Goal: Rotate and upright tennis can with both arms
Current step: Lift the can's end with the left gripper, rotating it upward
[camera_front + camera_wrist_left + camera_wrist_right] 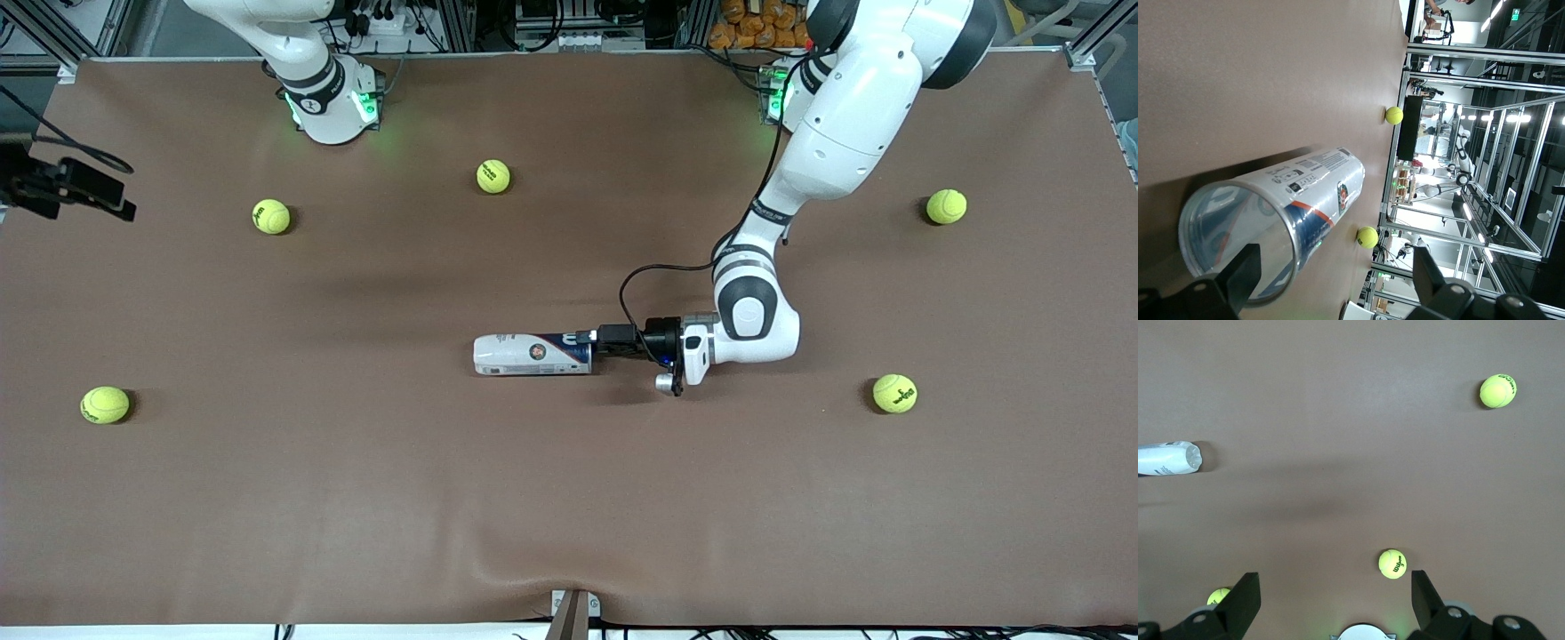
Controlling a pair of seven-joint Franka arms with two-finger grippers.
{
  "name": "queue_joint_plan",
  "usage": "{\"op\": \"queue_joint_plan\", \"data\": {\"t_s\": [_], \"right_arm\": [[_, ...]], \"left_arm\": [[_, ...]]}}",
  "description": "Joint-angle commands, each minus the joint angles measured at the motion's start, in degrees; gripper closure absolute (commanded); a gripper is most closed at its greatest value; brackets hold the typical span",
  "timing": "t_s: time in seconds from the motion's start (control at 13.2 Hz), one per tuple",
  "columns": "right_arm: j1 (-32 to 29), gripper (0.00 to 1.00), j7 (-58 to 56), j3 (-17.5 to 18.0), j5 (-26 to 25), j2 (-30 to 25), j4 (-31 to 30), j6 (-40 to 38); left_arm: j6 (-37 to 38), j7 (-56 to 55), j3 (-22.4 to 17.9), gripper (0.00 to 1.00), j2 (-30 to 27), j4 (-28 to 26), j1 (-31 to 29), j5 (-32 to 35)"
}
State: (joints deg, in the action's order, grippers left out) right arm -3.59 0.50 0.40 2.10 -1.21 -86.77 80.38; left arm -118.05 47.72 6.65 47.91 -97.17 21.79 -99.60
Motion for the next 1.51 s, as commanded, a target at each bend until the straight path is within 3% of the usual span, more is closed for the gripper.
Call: {"op": "queue_joint_plan", "data": {"t_s": [0.0, 0.15, 0.38, 0.53, 0.68, 0.91, 1.21, 1.44], "right_arm": [[-0.54, 0.0, -2.43, -0.22, 0.09, -0.99, -0.59, 0.66], [-0.46, 0.0, -2.44, -0.13, -0.08, -0.81, 0.45, 1.62], [-0.54, 0.0, -1.74, -0.13, -1.4, -0.46, 1.07, 2.33], [-0.63, 0.0, -0.16, -0.22, -1.58, -0.46, 1.08, 2.33], [-0.54, 0.0, 5.36, -0.13, -1.4, -0.46, 1.08, 2.24], [-0.54, 0.0, 5.03, -0.13, -1.14, -0.2, 1.08, 3.03], [-0.11, 0.0, 1.17, -0.05, -1.31, 0.42, 0.9, 4.0], [-0.54, 0.0, 1.08, -0.13, -1.4, 0.33, 1.08, 4.18]], "left_arm": [[-0.51, 1.32, -0.14, 0.24, 1.39, 1.54, 0.97, -1.92], [-0.51, 2.02, -0.14, 0.37, 2.01, 1.98, 1.41, -2.0], [-0.51, 5.18, -0.14, 0.76, 2.1, 2.51, 1.24, -2.09], [-0.51, 6.07, -0.14, 0.97, 2.1, 2.51, 1.15, -2.01], [-0.51, 6.07, -0.14, 1.0, 1.66, 2.68, 0.89, -1.83], [-0.34, 4.93, -0.05, 1.0, 0.26, 3.82, 1.06, -1.74], [-0.6, -5.6, -0.4, 1.0, -3.52, 5.93, 2.28, -0.08], [-3.4, -12.45, -0.93, 1.0, -4.67, 8.03, 3.52, 5.79]]}}
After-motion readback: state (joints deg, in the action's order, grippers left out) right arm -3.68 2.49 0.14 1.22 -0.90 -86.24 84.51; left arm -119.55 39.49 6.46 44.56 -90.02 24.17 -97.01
